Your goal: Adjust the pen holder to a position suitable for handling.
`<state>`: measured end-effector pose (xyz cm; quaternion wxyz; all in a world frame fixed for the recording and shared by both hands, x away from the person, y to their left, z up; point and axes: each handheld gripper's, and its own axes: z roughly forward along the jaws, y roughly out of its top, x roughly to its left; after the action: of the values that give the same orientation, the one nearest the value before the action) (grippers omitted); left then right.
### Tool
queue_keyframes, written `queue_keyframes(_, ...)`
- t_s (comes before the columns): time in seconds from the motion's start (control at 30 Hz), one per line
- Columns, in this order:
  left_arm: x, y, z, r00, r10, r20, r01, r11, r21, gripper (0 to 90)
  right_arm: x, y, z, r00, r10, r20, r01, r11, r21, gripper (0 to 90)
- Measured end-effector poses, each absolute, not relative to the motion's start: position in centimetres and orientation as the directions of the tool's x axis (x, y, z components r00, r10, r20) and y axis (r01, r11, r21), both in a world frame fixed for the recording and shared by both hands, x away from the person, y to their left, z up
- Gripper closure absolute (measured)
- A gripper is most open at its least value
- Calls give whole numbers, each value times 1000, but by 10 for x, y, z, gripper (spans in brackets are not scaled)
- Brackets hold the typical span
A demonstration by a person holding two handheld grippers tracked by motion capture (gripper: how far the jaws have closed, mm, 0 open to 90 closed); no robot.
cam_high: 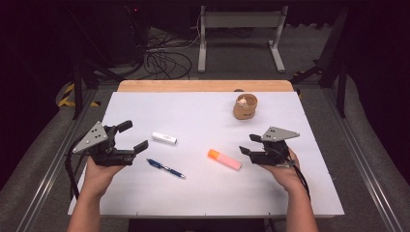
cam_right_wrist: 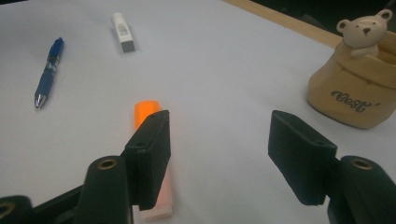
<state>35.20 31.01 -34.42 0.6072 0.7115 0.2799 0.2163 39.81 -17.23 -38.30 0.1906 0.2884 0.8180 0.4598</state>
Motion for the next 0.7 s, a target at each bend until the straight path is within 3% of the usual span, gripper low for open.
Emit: queue_keyframes(0.7, 353, 307, -346, 749, 662, -19, 144, -135, 980, 77, 404, -160, -397, -784, 620, -37, 336, 473, 815, 391)
